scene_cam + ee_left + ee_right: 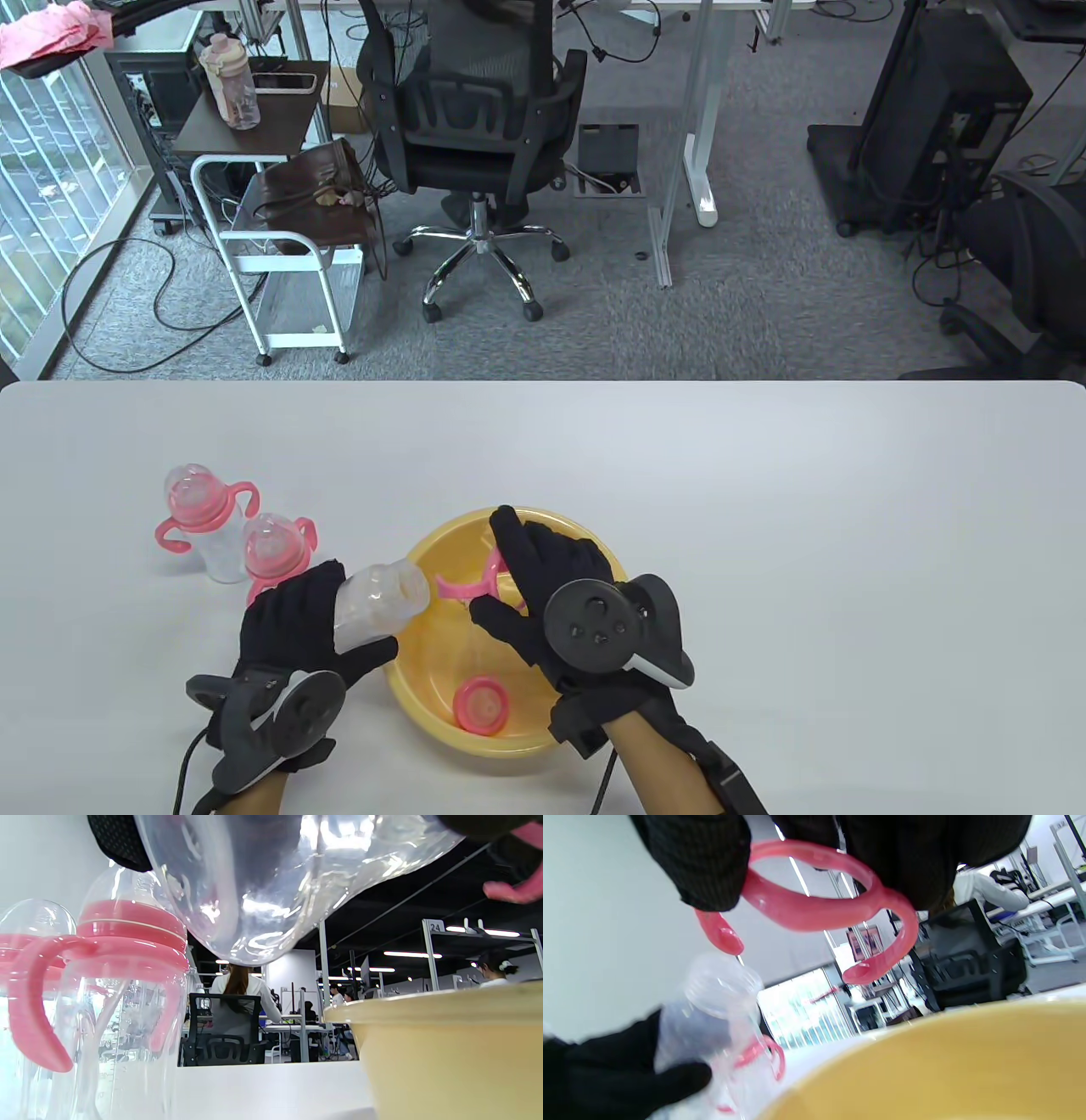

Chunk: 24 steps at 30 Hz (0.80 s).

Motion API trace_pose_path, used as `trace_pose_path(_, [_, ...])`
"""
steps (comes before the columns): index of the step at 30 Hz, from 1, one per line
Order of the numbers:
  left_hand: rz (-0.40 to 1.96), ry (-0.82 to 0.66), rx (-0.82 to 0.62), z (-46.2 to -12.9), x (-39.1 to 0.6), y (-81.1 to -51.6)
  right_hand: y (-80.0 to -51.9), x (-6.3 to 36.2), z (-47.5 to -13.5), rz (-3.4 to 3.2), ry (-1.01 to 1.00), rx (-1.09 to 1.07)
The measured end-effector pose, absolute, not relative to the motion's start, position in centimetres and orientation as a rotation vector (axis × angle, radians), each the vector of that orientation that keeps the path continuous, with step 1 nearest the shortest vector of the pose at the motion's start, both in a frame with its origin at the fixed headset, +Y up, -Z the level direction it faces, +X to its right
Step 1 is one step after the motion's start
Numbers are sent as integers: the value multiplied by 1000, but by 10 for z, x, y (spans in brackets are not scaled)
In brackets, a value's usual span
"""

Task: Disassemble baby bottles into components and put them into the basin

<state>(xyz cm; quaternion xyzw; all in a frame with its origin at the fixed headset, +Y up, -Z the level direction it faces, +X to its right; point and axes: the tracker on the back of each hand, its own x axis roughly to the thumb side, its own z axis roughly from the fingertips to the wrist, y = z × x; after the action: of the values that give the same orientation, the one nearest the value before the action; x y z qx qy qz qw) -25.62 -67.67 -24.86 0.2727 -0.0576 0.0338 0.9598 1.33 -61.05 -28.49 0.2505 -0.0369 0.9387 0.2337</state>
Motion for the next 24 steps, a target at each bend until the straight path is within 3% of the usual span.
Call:
trace_pose_path(2, [83, -109, 550, -249, -257, -676, -620, -1, -292, 2715, 79, 702])
trace_pose_path(12, [94, -66, 564, -251, -263, -675, -661, -51, -325, 3001, 528, 679])
trace_pose_path(24, [85, -59, 575, -252, -265, -676, -690, -72, -335, 3017, 794, 682])
